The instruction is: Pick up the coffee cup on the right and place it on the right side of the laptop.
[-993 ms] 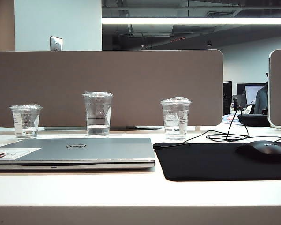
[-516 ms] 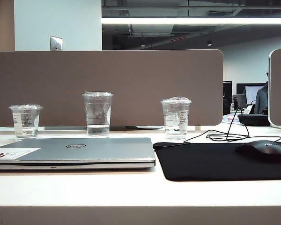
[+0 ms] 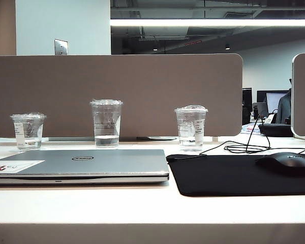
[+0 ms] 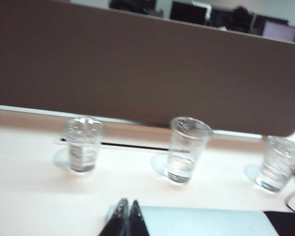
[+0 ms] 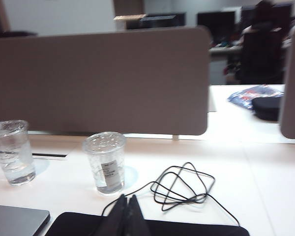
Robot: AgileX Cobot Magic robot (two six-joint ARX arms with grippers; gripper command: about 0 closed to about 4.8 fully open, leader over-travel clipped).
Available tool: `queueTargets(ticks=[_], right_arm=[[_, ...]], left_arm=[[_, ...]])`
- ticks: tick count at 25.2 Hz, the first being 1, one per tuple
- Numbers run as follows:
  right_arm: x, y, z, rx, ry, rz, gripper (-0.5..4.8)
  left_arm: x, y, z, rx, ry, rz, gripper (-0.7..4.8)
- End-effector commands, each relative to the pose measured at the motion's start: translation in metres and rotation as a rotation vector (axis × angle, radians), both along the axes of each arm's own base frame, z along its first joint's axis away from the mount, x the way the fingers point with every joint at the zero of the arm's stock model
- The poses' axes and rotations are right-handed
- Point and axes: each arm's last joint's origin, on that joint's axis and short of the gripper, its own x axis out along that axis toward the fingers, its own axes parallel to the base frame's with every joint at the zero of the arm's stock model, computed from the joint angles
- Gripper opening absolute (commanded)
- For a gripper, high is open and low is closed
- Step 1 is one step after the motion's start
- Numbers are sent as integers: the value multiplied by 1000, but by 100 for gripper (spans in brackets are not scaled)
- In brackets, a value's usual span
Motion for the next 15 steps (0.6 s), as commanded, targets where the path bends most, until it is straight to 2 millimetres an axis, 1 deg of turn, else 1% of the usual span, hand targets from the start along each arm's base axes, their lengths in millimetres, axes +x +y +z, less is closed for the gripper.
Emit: queueTargets(ticks=[1, 4, 6, 7, 11, 15], right_arm=[[19, 0, 13, -8, -25, 38, -8], [37, -1, 14, -11, 5, 58, -8], [56, -1, 13, -9, 46, 71, -8], [61, -1, 13, -9, 47, 75, -8], [76, 2, 8, -15, 26, 122, -8], [90, 10, -3, -18, 41, 196, -8]], left_arm=[[16, -9, 16, 15, 51, -81, -6], [25, -21, 26, 64, 89, -168, -6], [32, -41, 40, 110, 135, -293, -6], [33, -45, 44, 112, 146, -317, -6], [37, -62, 56, 129, 224, -420, -6], [40, -71, 65, 122, 292, -548, -6]])
